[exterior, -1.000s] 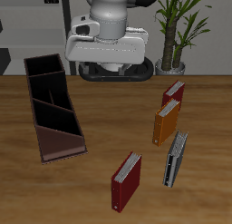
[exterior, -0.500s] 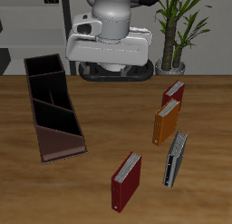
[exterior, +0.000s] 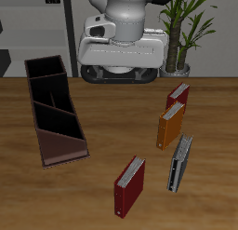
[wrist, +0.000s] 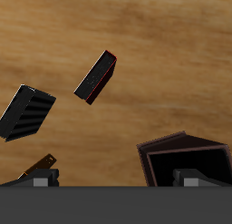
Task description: Place the right red book into the right desk caddy's back compartment
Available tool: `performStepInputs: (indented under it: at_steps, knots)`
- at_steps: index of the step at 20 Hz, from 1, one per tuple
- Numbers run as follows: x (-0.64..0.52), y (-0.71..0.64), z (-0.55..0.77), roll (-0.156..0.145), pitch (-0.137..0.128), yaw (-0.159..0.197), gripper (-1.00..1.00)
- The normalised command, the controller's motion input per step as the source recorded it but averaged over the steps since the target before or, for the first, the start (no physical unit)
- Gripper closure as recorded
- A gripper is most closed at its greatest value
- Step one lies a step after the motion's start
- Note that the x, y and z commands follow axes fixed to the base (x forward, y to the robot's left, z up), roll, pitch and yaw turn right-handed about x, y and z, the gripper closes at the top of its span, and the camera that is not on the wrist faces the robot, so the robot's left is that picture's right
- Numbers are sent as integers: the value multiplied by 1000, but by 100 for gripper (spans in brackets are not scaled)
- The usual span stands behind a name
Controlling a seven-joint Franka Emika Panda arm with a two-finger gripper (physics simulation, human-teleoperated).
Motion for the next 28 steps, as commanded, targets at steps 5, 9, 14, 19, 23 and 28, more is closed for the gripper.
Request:
performStepInputs:
  at_steps: [5,9,14,19,23,28]
  knots:
    - [122,66,36,25,-12,10,-100]
    - [181,78,67,32,-28,18,-100]
    - [195,115,43,36,-21,26,-100]
    - [127,122,-12,1,-1,-8,-100]
    - [150,183,1,19,-15,-5,-100]
    - [233,39,61,-2,-25,-6,-100]
